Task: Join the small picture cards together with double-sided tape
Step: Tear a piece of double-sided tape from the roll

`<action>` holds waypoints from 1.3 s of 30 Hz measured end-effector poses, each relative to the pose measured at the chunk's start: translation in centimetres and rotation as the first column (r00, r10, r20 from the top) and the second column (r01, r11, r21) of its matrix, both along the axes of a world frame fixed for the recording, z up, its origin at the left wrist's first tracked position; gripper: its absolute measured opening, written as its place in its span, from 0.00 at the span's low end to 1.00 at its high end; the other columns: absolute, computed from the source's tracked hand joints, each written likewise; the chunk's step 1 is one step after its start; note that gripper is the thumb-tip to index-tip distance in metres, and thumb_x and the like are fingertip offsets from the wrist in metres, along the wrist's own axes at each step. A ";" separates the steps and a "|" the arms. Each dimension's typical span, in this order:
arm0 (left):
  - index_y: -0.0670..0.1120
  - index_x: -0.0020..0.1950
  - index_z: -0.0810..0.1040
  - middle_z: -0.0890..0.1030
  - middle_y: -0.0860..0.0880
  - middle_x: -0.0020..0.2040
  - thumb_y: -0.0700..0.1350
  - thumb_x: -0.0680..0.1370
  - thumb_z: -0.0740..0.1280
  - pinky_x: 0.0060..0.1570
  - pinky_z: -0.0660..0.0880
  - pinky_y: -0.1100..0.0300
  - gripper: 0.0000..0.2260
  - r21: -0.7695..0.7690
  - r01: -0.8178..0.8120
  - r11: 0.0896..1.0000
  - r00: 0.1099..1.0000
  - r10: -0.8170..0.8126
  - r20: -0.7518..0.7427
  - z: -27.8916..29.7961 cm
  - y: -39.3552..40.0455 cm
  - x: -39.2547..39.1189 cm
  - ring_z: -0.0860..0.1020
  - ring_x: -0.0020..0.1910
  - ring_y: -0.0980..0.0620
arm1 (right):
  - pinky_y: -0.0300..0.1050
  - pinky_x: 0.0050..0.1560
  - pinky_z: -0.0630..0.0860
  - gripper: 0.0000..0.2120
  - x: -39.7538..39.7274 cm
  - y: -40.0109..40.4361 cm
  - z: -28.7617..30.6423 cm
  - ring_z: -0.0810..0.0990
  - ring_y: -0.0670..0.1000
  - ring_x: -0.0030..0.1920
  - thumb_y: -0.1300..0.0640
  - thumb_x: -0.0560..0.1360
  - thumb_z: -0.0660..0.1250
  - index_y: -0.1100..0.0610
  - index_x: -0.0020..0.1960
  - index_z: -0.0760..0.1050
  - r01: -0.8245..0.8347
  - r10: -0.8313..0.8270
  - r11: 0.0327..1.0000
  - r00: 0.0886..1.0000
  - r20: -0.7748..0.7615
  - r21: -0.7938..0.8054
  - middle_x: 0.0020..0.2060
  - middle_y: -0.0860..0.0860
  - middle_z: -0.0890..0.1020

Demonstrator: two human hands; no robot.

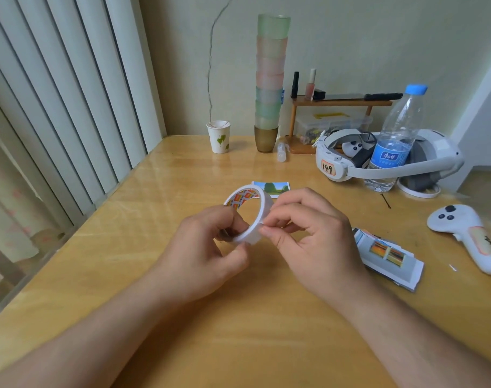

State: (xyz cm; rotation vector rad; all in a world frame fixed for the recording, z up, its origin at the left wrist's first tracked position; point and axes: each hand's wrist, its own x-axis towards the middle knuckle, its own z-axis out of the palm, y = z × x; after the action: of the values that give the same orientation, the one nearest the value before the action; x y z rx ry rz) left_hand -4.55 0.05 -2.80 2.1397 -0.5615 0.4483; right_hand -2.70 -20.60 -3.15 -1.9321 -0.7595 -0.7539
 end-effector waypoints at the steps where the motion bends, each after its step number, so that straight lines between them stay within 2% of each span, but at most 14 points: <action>1: 0.51 0.42 0.78 0.79 0.58 0.39 0.42 0.70 0.72 0.40 0.69 0.71 0.06 0.003 0.001 1.000 1.000 -0.001 0.001 0.0 0.0 0.0 0.76 0.41 0.54 | 0.50 0.41 0.80 0.05 0.0 0.0 0.0 0.82 0.51 0.44 0.64 0.72 0.78 0.58 0.44 0.84 -0.004 0.004 1.000 1.000 -0.011 0.004 0.48 0.48 0.80; 6: 0.50 0.47 0.77 0.78 0.57 0.40 0.49 0.77 0.72 0.34 0.69 0.66 0.05 -0.021 0.034 0.999 0.999 -0.034 -0.029 0.1 -0.2 -0.3 0.73 0.39 0.54 | 0.44 0.42 0.79 0.05 -0.3 0.0 0.4 0.80 0.49 0.43 0.65 0.73 0.77 0.58 0.43 0.82 0.021 -0.021 0.999 1.000 -0.004 -0.033 0.46 0.46 0.80; 9: 0.55 0.55 0.75 0.81 0.59 0.40 0.52 0.81 0.71 0.31 0.69 0.64 0.07 -0.047 0.052 0.998 0.995 -0.056 -0.084 0.7 -0.6 -0.9 0.72 0.33 0.54 | 0.41 0.42 0.77 0.06 -0.4 0.0 0.6 0.79 0.47 0.43 0.65 0.74 0.76 0.57 0.43 0.80 0.062 -0.062 0.996 0.998 0.004 -0.066 0.43 0.46 0.80; 12: 0.63 0.68 0.69 0.85 0.55 0.44 0.45 0.80 0.73 0.32 0.72 0.63 0.22 -0.056 0.053 0.997 0.987 -0.061 -0.148 1.1 -0.9 -1.4 0.73 0.29 0.55 | 0.41 0.41 0.77 0.07 -0.4 0.0 0.3 0.79 0.47 0.41 0.63 0.74 0.76 0.54 0.43 0.80 0.096 -0.101 0.993 0.993 -0.059 -0.074 0.40 0.43 0.80; 13: 0.65 0.67 0.70 0.85 0.54 0.44 0.44 0.80 0.72 0.34 0.74 0.61 0.22 -0.048 0.045 0.998 0.985 -0.052 -0.164 1.3 -0.9 -1.5 0.75 0.30 0.53 | 0.40 0.40 0.76 0.07 -0.5 0.1 0.3 0.80 0.46 0.40 0.62 0.74 0.77 0.52 0.44 0.80 0.103 -0.110 0.992 0.990 -0.091 -0.074 0.40 0.42 0.81; 15: 0.64 0.61 0.77 0.84 0.52 0.42 0.45 0.80 0.71 0.38 0.77 0.55 0.15 -0.060 0.014 0.998 0.976 -0.027 -0.216 1.4 -1.0 -1.5 0.79 0.35 0.48 | 0.38 0.41 0.76 0.10 -0.8 0.4 0.3 0.80 0.45 0.40 0.61 0.74 0.77 0.50 0.50 0.80 0.092 -0.101 0.993 0.984 -0.145 -0.072 0.38 0.42 0.81; 18: 0.60 0.54 0.82 0.85 0.52 0.41 0.44 0.78 0.71 0.39 0.78 0.56 0.10 -0.096 -0.023 0.995 0.964 -0.003 -0.266 1.4 -1.1 -1.4 0.81 0.37 0.48 | 0.40 0.43 0.77 0.14 -1.1 0.9 0.4 0.80 0.45 0.40 0.61 0.74 0.77 0.51 0.56 0.81 0.108 -0.121 0.987 0.986 -0.116 -0.116 0.37 0.42 0.81; 22: 0.58 0.51 0.82 0.82 0.57 0.32 0.45 0.77 0.72 0.31 0.70 0.69 0.07 -0.056 -0.079 0.995 0.975 0.065 -0.214 1.1 -1.3 -1.3 0.76 0.29 0.57 | 0.39 0.41 0.75 0.11 -1.3 1.1 0.6 0.77 0.41 0.38 0.61 0.72 0.78 0.51 0.52 0.83 0.182 -0.188 0.969 0.982 -0.021 -0.164 0.38 0.41 0.79; 24: 0.57 0.49 0.82 0.76 0.58 0.28 0.47 0.78 0.72 0.30 0.66 0.69 0.04 -0.034 -0.091 0.995 0.979 0.083 -0.185 0.9 -1.3 -1.2 0.72 0.28 0.56 | 0.36 0.40 0.74 0.08 -1.4 1.0 0.7 0.74 0.37 0.37 0.60 0.73 0.78 0.51 0.50 0.83 0.193 -0.198 0.964 0.980 -0.011 -0.182 0.38 0.41 0.79; 26: 0.56 0.47 0.81 0.74 0.57 0.26 0.49 0.79 0.71 0.30 0.65 0.68 0.02 -0.033 -0.085 0.996 0.983 0.079 -0.165 0.8 -1.2 -1.1 0.70 0.27 0.55 | 0.37 0.39 0.74 0.06 -1.4 1.0 0.8 0.75 0.41 0.37 0.58 0.73 0.77 0.50 0.48 0.84 0.200 -0.207 0.959 0.978 -0.016 -0.201 0.38 0.41 0.79; 29: 0.56 0.45 0.80 0.73 0.57 0.26 0.50 0.79 0.71 0.30 0.64 0.68 0.04 0.003 -0.085 0.996 0.989 0.084 -0.122 0.5 -1.2 -0.9 0.69 0.27 0.54 | 0.39 0.38 0.74 0.04 -1.5 1.0 0.9 0.76 0.44 0.37 0.56 0.74 0.77 0.49 0.45 0.84 0.208 -0.225 0.951 0.973 -0.052 -0.227 0.37 0.42 0.80; 34: 0.54 0.48 0.77 0.74 0.57 0.28 0.48 0.80 0.71 0.30 0.64 0.68 0.03 0.037 -0.073 0.997 0.994 0.076 -0.075 0.3 -1.1 -0.7 0.70 0.28 0.53 | 0.38 0.39 0.71 0.06 -1.5 1.0 0.9 0.74 0.44 0.39 0.58 0.75 0.75 0.49 0.43 0.80 0.196 -0.228 0.947 0.969 -0.100 -0.253 0.38 0.42 0.77; 37: 0.55 0.47 0.76 0.71 0.56 0.27 0.46 0.80 0.70 0.30 0.63 0.67 0.05 0.064 -0.046 0.997 0.998 0.049 -0.050 0.2 -1.0 -0.6 0.68 0.28 0.52 | 0.41 0.41 0.72 0.07 -1.5 1.0 0.8 0.75 0.44 0.42 0.60 0.76 0.72 0.48 0.44 0.78 0.165 -0.207 0.950 0.969 -0.138 -0.265 0.40 0.42 0.76; 39: 0.57 0.47 0.76 0.71 0.57 0.27 0.46 0.81 0.70 0.30 0.62 0.68 0.07 0.069 -0.028 0.997 0.998 0.032 -0.057 0.2 -1.0 -0.6 0.68 0.28 0.53 | 0.39 0.42 0.73 0.09 -1.5 1.0 0.7 0.75 0.44 0.44 0.61 0.77 0.72 0.48 0.43 0.77 0.145 -0.190 0.957 0.968 -0.166 -0.251 0.43 0.42 0.74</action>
State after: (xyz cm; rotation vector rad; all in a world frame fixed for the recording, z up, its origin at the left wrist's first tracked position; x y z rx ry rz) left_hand -5.15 -0.90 -2.62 2.2213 -0.5189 0.3875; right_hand -4.19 -19.58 -2.41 -2.2714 -0.5951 -0.5897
